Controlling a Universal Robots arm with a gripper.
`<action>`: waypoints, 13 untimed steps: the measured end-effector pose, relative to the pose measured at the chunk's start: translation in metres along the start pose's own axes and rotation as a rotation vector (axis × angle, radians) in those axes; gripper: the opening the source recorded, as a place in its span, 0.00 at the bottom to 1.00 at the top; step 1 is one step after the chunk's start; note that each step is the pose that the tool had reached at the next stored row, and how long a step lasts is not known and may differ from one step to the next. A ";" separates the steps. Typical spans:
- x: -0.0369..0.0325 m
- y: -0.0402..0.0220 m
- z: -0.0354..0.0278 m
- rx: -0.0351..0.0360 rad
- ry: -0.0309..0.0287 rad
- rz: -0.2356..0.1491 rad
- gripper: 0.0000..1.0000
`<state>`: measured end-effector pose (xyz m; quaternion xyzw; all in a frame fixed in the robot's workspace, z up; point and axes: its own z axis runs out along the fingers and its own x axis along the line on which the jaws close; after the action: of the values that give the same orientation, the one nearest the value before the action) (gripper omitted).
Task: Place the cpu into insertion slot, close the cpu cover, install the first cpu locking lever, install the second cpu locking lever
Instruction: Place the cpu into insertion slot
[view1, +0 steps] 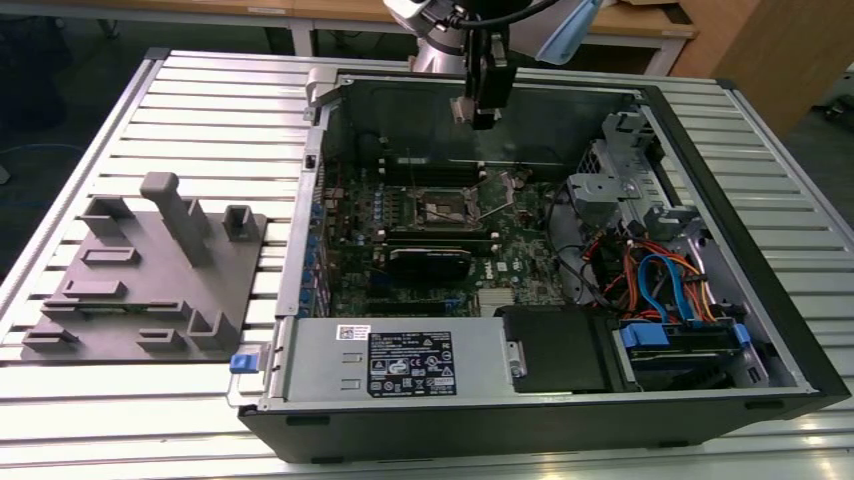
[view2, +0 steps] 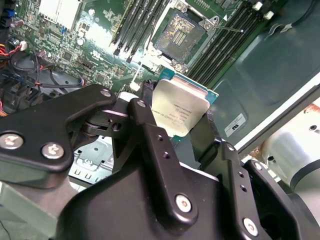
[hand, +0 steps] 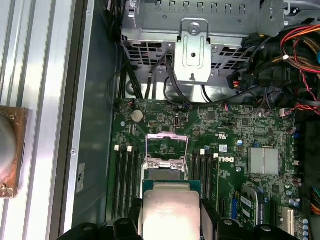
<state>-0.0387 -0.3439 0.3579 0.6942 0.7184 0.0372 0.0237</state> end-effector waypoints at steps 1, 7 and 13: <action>0.0000 0.0000 0.0000 0.0000 -0.0001 0.000 0.54; 0.0000 -0.0001 0.0011 0.0000 -0.0003 0.000 0.54; 0.0000 -0.0001 0.0013 -0.0002 -0.0006 0.005 0.54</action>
<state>-0.0387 -0.3439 0.3566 0.6961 0.7166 0.0371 0.0239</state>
